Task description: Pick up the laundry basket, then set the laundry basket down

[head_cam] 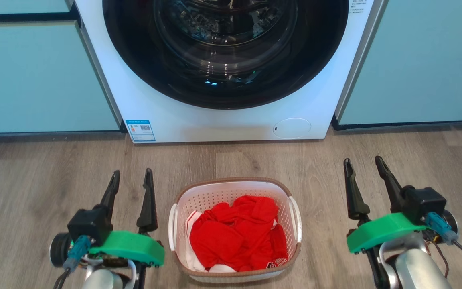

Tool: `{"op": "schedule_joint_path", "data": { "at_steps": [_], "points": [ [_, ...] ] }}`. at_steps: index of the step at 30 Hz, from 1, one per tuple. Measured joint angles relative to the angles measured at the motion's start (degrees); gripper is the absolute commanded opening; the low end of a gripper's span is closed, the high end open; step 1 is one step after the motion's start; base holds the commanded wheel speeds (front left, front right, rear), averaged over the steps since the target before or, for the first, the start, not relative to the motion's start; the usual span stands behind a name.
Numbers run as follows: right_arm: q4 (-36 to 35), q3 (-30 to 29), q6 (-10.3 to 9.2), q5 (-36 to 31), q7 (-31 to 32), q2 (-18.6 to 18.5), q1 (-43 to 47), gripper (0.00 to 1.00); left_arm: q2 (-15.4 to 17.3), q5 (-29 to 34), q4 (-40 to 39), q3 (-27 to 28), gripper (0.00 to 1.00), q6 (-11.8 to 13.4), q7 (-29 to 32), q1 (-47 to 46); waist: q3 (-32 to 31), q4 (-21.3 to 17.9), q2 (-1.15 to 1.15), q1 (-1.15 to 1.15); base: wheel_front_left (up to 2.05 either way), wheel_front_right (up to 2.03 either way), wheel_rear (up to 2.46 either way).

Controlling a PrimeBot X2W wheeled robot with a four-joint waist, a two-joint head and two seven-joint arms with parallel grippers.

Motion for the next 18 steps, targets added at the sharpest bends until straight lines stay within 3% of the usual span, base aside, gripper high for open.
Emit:
{"op": "schedule_joint_path", "data": {
  "at_steps": [18],
  "points": [
    [0.57,0.43,0.0,0.0,0.0,0.0,-0.01,1.0,-0.01,-1.48,0.48,0.07,1.0,-0.34,0.0,0.01,0.01,-0.39,0.0,0.0,0.0,0.0,0.0]
  ]
}}
